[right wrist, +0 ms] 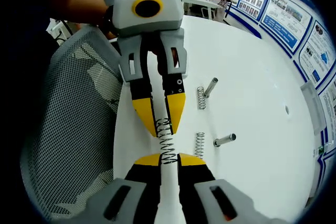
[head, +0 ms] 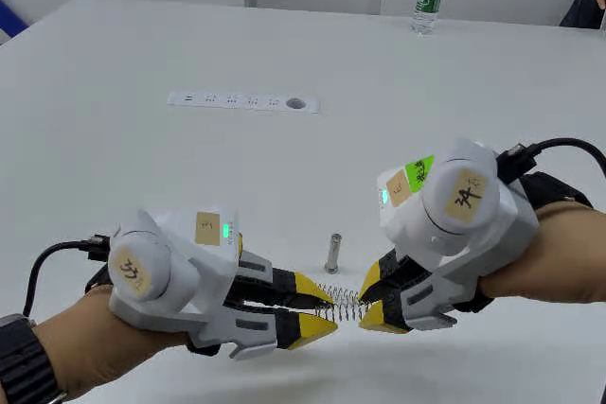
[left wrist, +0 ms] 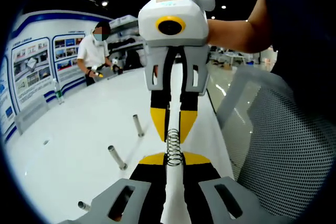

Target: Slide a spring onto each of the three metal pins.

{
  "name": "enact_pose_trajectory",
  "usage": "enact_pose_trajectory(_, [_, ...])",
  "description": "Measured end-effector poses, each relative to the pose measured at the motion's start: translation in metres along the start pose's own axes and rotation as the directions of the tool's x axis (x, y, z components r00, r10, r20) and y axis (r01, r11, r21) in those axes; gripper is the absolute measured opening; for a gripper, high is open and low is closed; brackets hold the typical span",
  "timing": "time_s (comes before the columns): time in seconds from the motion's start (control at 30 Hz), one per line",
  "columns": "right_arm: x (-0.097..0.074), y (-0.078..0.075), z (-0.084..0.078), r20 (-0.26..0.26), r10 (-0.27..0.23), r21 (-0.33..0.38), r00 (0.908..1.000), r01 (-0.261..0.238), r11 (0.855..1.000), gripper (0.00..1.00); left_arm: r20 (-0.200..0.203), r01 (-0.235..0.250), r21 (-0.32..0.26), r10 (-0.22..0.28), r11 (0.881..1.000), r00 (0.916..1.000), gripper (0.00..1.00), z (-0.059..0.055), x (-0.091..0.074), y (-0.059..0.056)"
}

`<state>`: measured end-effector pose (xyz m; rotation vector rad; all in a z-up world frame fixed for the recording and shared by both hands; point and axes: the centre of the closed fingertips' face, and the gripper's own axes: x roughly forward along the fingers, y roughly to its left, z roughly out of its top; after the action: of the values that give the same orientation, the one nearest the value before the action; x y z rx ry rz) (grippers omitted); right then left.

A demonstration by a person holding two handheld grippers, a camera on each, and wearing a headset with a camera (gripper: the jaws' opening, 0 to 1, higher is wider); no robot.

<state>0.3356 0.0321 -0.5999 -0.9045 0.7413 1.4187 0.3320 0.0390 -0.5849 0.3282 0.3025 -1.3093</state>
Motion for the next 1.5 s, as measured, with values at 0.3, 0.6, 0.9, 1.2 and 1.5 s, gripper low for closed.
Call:
enact_pose_trajectory(0.3, [-0.001,0.000,-0.001,0.003,-0.001,-0.006,1.0000,0.001,1.000,0.12,0.007,0.000,-0.001,0.000,1.000,1.0000,0.10,0.002,0.000,-0.001])
enact_pose_trajectory(0.6, [-0.015,-0.002,0.014,0.049,-0.013,0.017,0.9987,0.012,1.000,0.12,-0.003,-0.008,-0.012,0.008,1.000,1.0000,0.10,-0.001,0.001,0.002])
enact_pose_trajectory(0.9, [-0.019,0.001,0.032,0.074,-0.020,0.015,0.9970,0.019,1.000,0.11,-0.004,-0.020,-0.016,0.020,1.000,0.9998,0.10,-0.003,0.000,0.004])
enact_pose_trajectory(1.2, [-0.020,0.002,0.048,0.107,-0.016,0.006,0.9941,0.016,1.000,0.11,0.001,-0.021,-0.020,0.021,1.000,0.9998,0.10,-0.002,0.001,0.005])
enact_pose_trajectory(1.5, [-0.019,0.005,0.059,0.126,-0.010,-0.006,0.9920,0.011,1.000,0.12,0.007,-0.009,-0.021,0.009,1.000,0.9999,0.11,0.001,0.005,0.001])
